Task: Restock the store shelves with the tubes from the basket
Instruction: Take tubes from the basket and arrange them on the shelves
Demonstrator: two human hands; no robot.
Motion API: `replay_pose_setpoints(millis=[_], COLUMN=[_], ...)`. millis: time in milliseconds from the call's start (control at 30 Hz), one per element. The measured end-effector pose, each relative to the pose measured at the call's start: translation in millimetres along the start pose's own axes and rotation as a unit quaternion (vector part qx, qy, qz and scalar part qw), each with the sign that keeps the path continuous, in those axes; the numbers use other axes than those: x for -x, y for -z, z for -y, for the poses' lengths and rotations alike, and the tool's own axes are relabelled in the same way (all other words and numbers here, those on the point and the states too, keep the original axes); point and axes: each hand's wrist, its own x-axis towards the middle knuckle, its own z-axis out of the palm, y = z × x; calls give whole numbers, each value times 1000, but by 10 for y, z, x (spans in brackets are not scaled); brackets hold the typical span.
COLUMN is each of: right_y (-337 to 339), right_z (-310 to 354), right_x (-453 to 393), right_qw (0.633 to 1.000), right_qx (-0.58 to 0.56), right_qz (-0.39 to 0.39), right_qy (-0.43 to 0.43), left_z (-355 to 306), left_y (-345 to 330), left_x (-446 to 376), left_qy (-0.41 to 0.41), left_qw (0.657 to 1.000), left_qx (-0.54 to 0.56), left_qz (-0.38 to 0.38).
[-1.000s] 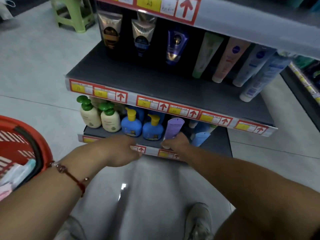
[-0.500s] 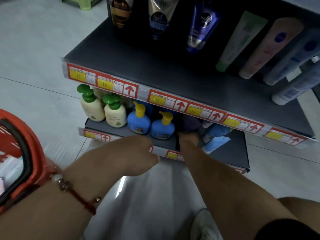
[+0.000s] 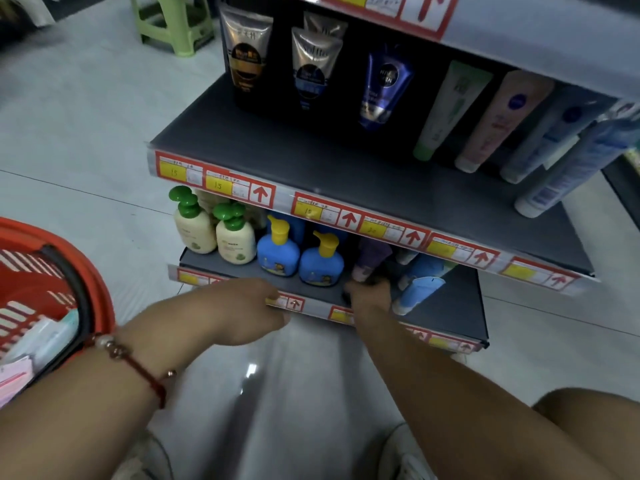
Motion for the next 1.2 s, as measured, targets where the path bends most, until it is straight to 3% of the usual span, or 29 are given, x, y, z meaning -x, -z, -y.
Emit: replay_pose_setpoints(millis=[67, 167, 367, 467, 633, 767, 867, 1000, 1100, 1200], right_y=[37, 49, -92, -288, -883, -1539, -2124, -2740, -3066, -3284], right_z=[13, 72, 501, 711, 916, 1033, 987, 801, 650, 501], right_x=[425, 1108, 2384, 2877, 3393, 3609, 3680, 3720, 3778, 3794], right_qw=[999, 975, 830, 781, 723, 663, 588, 522, 526, 578], right_qx=[21, 132, 303, 316, 324, 416, 518, 604, 609, 596], right_qz=[32, 122, 266, 290, 345, 366, 400, 421, 461, 491], right_qy=[21, 131, 385, 453, 503, 503, 475, 430, 374, 263], left_z=[91, 333, 1177, 1801, 2884, 3552, 3871, 4059, 4069, 4092], left_y=[31, 62, 71, 4, -426, -927, -1257, -1542, -1749, -1884], left_x=[123, 371, 1223, 1643, 2047, 2021, 1811, 1478, 1231, 1040], left_qy=[7, 25, 64, 106, 251, 316, 318, 293, 291, 311], left_qw=[1000, 998, 984, 976, 951, 941, 941, 945, 941, 927], left_qx=[5, 20, 62, 82, 62, 71, 96, 112, 126, 144], left_qz=[-19, -55, -156, -169, -169, -103, -69, -86, -117, -153])
